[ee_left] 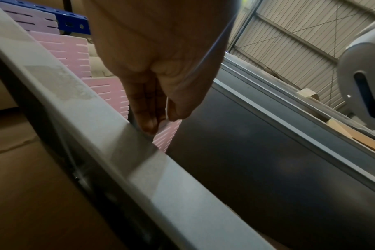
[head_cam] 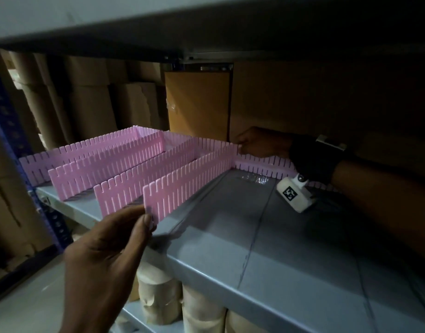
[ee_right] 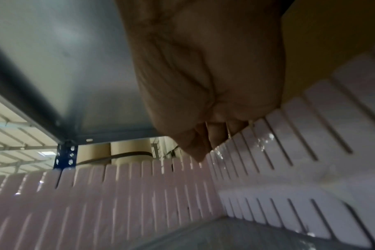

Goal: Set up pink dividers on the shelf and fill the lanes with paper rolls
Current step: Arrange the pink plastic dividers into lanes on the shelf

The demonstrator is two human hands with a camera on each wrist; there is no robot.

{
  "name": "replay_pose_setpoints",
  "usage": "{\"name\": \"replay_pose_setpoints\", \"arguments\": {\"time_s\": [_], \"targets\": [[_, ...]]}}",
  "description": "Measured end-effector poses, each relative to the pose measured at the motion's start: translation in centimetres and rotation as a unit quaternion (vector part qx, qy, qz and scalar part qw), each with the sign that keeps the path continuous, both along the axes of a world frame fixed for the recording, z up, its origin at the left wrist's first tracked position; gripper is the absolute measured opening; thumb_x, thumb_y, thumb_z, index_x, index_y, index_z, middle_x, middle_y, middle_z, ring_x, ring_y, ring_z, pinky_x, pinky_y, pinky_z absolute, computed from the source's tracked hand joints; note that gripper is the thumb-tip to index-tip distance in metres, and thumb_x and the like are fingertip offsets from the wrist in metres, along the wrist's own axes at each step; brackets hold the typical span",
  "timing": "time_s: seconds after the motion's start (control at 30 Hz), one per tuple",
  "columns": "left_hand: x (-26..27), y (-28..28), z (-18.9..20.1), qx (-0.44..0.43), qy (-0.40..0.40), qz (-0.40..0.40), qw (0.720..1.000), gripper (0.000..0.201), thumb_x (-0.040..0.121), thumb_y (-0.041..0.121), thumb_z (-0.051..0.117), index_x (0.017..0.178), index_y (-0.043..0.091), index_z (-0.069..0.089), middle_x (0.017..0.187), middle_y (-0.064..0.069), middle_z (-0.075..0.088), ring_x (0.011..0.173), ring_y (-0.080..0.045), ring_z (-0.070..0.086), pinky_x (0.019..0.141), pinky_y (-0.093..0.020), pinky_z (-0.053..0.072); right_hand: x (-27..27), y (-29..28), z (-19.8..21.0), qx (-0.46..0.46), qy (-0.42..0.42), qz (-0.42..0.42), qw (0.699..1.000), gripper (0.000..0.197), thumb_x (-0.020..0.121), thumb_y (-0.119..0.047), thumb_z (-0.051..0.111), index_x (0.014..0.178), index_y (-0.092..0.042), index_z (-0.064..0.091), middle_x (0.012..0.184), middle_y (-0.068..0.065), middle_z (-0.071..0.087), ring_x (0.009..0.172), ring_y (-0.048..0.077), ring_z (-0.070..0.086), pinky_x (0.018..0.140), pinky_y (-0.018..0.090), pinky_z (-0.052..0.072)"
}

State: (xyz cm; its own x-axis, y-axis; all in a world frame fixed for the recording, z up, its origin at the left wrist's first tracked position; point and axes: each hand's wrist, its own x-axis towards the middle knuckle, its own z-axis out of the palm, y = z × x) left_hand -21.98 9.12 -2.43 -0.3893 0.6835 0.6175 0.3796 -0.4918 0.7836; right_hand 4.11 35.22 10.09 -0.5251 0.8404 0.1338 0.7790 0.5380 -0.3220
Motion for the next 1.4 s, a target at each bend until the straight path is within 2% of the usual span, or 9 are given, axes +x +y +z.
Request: {"name": "replay_pose_setpoints", "arguments": {"time_s": [0.13, 0.3, 0.43, 0.57, 0.67, 0.93, 1.13, 1.33, 1.4], "targets": [[1.6, -1.2, 0.2, 0.041, 0.082, 0.033, 0.995, 0.019, 0.088, 0.022, 0.077, 0.107, 0.020, 0.079, 0.094, 0.008, 0.080, 0.084, -0.004, 0.077, 0.079, -0.030, 0.062, -0.7, -0.1, 0.8, 0.014, -0.082, -0.007, 0.997, 0.028, 0.096, -0.008, 0.054, 0.122, -0.006, 0.065, 0.118, 0.013, 0.067, 0.096, 0.023, 0.064, 0.080, 0.028, 0.050], [2.5, -1.9, 0.0, 0.035, 0.116, 0.040, 0.992, 0.022, 0.083, 0.008, 0.079, 0.102, 0.019, 0.079, 0.092, 0.010, 0.078, 0.084, 0.000, 0.074, 0.074, -0.009, 0.054, -0.7, -0.5, 1.6, 0.026, -0.073, 0.003, 0.997, 0.028, 0.097, -0.008, 0.054, 0.122, -0.003, 0.065, 0.096, -0.001, 0.065, 0.066, 0.003, 0.052, 0.056, 0.009, 0.040], [2.3, -2.1, -0.4, 0.025, 0.116, 0.036, 0.992, 0.014, 0.090, 0.022, 0.082, 0.104, 0.022, 0.079, 0.095, 0.011, 0.078, 0.090, -0.004, 0.074, 0.079, -0.025, 0.058, -0.5, -0.9, 1.3, 0.095, -0.104, 0.035, 0.989, 0.030, 0.099, -0.010, 0.051, 0.125, -0.003, 0.063, 0.121, 0.014, 0.066, 0.080, 0.007, 0.060, 0.072, 0.009, 0.041], [1.7, -2.3, -0.6, 0.019, 0.111, 0.045, 0.993, 0.015, 0.089, 0.028, 0.072, 0.102, 0.031, 0.078, 0.097, 0.018, 0.078, 0.089, -0.007, 0.073, 0.073, -0.036, 0.056, -0.3, -1.3, 0.9, 0.120, -0.128, 0.052, 0.983, 0.028, 0.100, -0.010, 0.050, 0.122, -0.001, 0.064, 0.119, 0.018, 0.065, 0.103, 0.030, 0.062, 0.096, 0.040, 0.047], [1.5, -2.3, -0.5, 0.006, 0.127, 0.018, 0.992, 0.018, 0.089, 0.041, 0.072, 0.100, 0.028, 0.079, 0.098, 0.014, 0.077, 0.094, -0.015, 0.072, 0.074, -0.047, 0.057, -0.3, -1.7, 0.8, 0.130, -0.158, 0.050, 0.978, 0.029, 0.101, -0.013, 0.048, 0.123, -0.001, 0.062, 0.109, 0.019, 0.066, 0.097, 0.034, 0.063, 0.092, 0.048, 0.048], [1.3, -1.6, -1.1, -0.009, 0.113, 0.037, 0.993, 0.011, 0.089, 0.024, 0.073, 0.091, 0.016, 0.080, 0.095, 0.005, 0.078, 0.096, -0.019, 0.073, 0.086, -0.050, 0.056, -0.1, -1.4, 1.0, 0.125, -0.185, 0.044, 0.974, 0.036, 0.102, -0.014, 0.045, 0.134, -0.001, 0.054, 0.124, 0.020, 0.063, 0.106, 0.031, 0.061, 0.097, 0.043, 0.046], [2.7, -1.7, -2.1, 0.006, 0.101, 0.065, 0.993, 0.021, 0.090, 0.038, 0.066, 0.092, 0.019, 0.075, 0.107, 0.010, 0.075, 0.114, -0.020, 0.070, 0.099, -0.058, 0.054, 0.2, -0.7, 0.7, 0.130, -0.188, 0.069, 0.971, 0.035, 0.102, -0.015, 0.045, 0.133, -0.002, 0.054, 0.122, 0.018, 0.062, 0.107, 0.035, 0.061, 0.097, 0.047, 0.046], [2.9, -1.7, -3.0, 0.015, 0.093, 0.072, 0.993, 0.011, 0.093, 0.036, 0.066, 0.094, 0.026, 0.071, 0.111, 0.013, 0.073, 0.122, -0.017, 0.066, 0.089, -0.058, 0.058, 0.3, -0.3, 0.1, 0.105, -0.124, 0.053, 0.985, 0.020, 0.101, -0.013, 0.049, 0.112, -0.014, 0.065, 0.109, 0.008, 0.063, 0.097, 0.029, 0.059, 0.092, 0.040, 0.043], [2.8, -1.6, -3.1, 0.019, 0.093, 0.075, 0.993, 0.012, 0.093, 0.037, 0.067, 0.094, 0.026, 0.072, 0.111, 0.013, 0.074, 0.121, -0.017, 0.066, 0.085, -0.059, 0.059, 0.2, -0.5, 0.1, 0.090, -0.112, 0.013, 0.990, 0.029, 0.101, -0.019, 0.049, 0.127, -0.011, 0.061, 0.125, 0.009, 0.060, 0.110, 0.032, 0.056, 0.091, 0.029, 0.037]]}}
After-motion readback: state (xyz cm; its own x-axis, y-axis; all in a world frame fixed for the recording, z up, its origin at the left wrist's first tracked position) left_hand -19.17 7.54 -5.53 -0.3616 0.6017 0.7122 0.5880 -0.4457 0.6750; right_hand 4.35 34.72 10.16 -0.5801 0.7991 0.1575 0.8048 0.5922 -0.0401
